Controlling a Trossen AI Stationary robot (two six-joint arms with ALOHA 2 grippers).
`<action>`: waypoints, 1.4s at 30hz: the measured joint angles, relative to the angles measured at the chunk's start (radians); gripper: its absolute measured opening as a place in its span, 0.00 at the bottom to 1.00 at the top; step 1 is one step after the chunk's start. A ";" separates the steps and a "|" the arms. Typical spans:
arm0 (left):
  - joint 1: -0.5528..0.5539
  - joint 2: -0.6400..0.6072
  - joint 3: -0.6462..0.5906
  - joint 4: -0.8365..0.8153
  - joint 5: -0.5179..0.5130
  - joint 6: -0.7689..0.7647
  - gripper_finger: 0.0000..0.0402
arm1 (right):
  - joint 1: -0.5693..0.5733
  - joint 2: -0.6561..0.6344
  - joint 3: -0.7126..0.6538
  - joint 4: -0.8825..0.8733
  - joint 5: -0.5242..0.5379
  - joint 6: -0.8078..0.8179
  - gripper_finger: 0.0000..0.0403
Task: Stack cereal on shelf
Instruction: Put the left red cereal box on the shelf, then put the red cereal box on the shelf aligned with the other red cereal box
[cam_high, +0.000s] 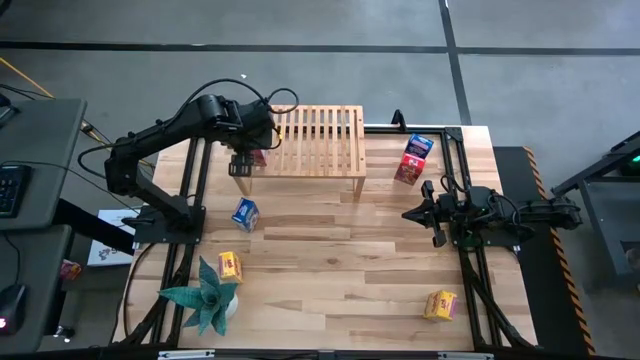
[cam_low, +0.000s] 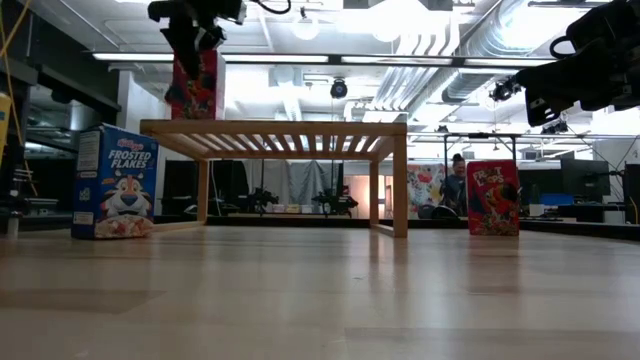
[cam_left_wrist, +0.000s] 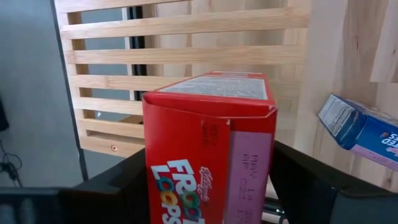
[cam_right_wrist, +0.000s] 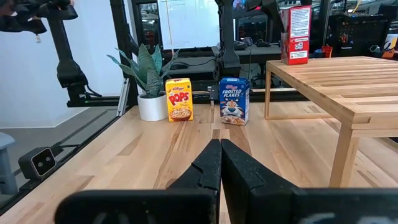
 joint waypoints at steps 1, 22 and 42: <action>0.000 0.000 0.000 0.000 0.000 0.000 0.66 | 0.000 0.000 0.000 0.000 0.000 0.000 0.00; 0.000 -0.002 0.202 -0.033 0.001 0.017 0.67 | 0.000 0.000 0.000 0.000 0.000 0.000 0.00; -0.007 -0.311 0.091 0.528 0.099 -0.374 0.66 | 0.000 0.000 0.000 0.000 0.000 0.000 0.00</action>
